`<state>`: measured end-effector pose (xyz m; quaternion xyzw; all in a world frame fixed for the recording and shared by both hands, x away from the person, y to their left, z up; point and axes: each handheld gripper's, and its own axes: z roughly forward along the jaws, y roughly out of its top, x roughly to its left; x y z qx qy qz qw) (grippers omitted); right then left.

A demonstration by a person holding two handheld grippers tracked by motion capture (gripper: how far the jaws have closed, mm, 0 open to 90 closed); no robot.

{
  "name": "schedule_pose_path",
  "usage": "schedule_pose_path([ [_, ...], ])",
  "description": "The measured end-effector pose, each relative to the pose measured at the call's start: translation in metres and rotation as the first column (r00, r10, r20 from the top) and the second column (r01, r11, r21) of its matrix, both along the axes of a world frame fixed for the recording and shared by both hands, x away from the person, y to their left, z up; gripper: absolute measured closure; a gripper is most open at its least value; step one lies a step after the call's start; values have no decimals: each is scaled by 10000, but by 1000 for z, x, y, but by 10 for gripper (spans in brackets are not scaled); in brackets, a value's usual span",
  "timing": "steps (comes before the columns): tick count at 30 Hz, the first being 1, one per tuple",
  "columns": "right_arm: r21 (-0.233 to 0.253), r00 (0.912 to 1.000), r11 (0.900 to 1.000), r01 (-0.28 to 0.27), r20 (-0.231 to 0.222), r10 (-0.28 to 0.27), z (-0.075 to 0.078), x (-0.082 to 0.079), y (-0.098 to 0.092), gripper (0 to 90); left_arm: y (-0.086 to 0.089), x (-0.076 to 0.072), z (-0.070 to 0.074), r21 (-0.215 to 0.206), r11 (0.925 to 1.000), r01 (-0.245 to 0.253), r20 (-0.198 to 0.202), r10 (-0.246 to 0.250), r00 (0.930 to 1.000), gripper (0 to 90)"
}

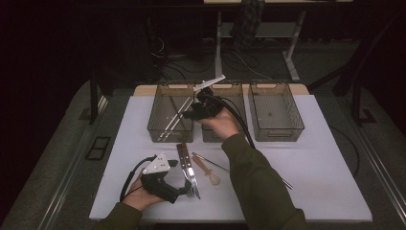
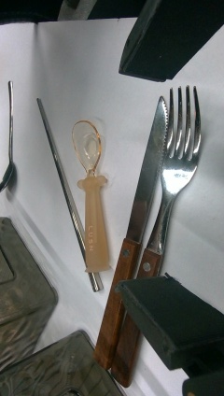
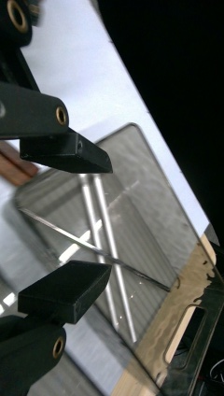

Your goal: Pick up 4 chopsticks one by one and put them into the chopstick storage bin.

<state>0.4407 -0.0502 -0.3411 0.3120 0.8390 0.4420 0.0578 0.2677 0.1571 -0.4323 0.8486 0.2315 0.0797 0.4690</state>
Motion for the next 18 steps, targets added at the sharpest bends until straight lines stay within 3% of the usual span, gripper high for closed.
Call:
schedule_pose_path([
  [18,-101,9995,9998,-147,279,149,-18,-50,-73,434,0,2,-2,15,9998,-176,-131,176,9998,0],
])
